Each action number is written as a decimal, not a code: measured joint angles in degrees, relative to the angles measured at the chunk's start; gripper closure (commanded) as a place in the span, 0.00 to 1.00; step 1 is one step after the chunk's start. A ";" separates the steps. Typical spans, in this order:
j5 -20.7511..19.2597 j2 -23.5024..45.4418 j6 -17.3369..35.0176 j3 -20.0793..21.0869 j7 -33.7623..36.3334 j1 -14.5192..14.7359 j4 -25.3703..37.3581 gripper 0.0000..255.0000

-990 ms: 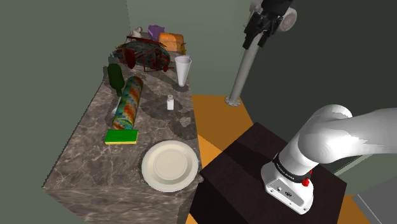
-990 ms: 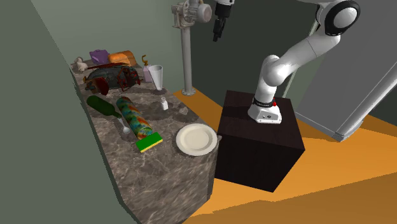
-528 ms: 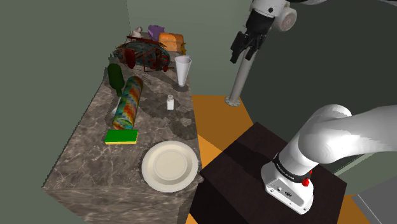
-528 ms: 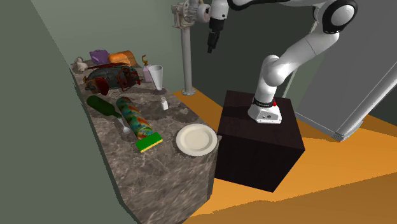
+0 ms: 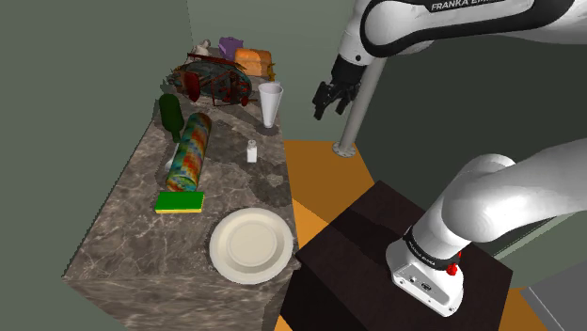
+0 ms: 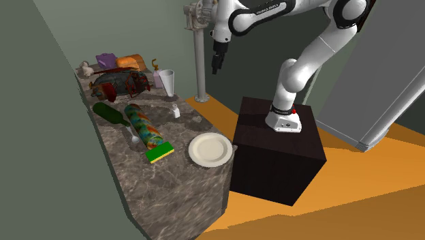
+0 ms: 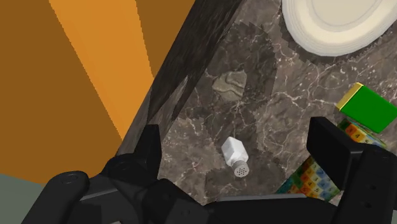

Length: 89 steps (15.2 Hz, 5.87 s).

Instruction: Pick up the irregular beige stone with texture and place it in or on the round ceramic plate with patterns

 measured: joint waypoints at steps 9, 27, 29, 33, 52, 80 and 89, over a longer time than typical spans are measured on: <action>3.22 16.66 18.13 0.87 -0.94 1.77 -2.36 0.00; 11.74 53.68 42.16 4.01 -6.16 3.62 9.31 0.00; 11.95 55.27 43.18 4.21 -6.30 3.65 9.92 0.00; 12.27 57.46 44.62 4.55 -6.60 3.59 10.69 0.00; 11.81 55.05 42.88 4.10 -5.92 3.95 10.05 1.00; 5.74 38.01 40.01 9.73 20.63 18.67 -1.41 1.00; 0.89 41.08 44.55 12.54 34.50 25.54 -1.98 1.00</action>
